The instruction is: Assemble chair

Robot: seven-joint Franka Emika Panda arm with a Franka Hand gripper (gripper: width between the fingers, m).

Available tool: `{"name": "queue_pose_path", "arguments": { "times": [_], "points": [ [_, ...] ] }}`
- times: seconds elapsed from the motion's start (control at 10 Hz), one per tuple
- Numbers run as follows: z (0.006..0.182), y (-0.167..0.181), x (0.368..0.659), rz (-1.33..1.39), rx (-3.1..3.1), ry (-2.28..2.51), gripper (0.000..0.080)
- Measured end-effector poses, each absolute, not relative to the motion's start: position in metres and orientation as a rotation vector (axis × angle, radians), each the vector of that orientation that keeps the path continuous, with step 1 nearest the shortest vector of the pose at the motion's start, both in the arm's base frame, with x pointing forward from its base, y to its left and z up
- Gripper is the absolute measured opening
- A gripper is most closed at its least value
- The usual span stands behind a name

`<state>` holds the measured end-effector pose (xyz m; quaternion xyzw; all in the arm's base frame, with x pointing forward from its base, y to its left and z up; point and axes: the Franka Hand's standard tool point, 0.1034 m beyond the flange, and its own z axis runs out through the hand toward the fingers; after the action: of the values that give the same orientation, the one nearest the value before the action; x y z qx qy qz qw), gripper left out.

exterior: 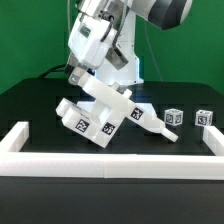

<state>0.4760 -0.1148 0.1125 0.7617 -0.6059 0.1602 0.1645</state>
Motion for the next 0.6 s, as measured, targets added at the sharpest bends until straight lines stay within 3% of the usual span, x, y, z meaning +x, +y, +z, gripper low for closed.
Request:
{"name": "queue_pose_path", "arguments": {
  "times": [0.6],
  "points": [
    [0.125,-0.085,0.485,0.438,2.203,-1.704,0.0649]
  ]
}}
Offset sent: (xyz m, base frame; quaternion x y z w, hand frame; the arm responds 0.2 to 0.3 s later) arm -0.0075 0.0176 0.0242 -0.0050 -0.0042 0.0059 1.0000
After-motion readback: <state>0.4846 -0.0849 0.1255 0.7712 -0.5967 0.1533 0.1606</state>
